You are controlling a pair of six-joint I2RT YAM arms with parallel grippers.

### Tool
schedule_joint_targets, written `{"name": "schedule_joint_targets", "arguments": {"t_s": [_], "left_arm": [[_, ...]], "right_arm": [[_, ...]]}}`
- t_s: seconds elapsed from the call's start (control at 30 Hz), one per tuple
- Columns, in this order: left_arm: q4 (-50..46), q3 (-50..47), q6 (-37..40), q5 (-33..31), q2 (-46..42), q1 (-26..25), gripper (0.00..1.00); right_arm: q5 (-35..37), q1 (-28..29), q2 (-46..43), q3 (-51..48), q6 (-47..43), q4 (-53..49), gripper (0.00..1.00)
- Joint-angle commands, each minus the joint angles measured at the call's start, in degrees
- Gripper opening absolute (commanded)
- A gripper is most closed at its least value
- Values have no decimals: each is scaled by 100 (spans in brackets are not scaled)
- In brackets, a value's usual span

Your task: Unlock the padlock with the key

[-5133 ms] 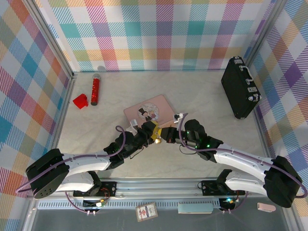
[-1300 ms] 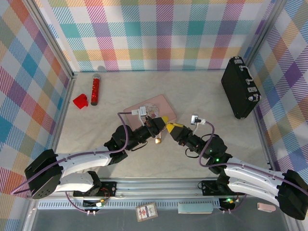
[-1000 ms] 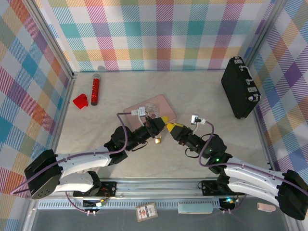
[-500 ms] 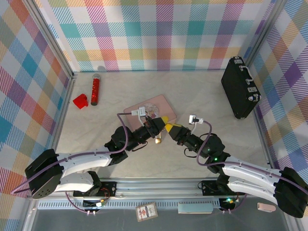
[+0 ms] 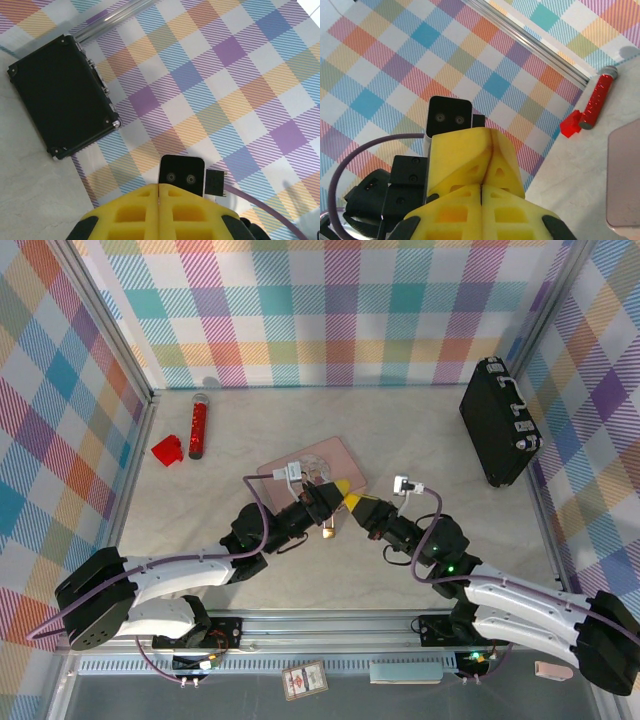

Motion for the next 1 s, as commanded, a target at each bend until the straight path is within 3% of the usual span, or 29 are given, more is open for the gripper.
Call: {"name": "schedule_joint_targets", "arguments": {"t_s": [0.0, 0.13, 0.27, 0.37, 0.53, 0.97], "left_arm": [[-265, -90, 230, 24, -253, -88, 4], [-1609, 66, 636, 30, -846, 50, 32], [-3175, 255, 1243, 262, -1574, 469, 50], [-3946, 394, 1708, 800, -1974, 783, 52], [-4867, 613, 2347, 1265, -2355, 859, 52], [-4227, 662, 2470, 2554, -1875, 861, 43]], "right_arm": [[38, 33, -164, 220, -203, -633, 0], [35, 18, -388, 209, -514, -1083, 0], [-273, -18, -677, 422, -1403, -2145, 0], [-710, -59, -825, 561, -2072, -2722, 0], [-1293, -63, -940, 655, -2621, -2957, 0], [-1602, -63, -463, 809, -2596, -2551, 0]]}}
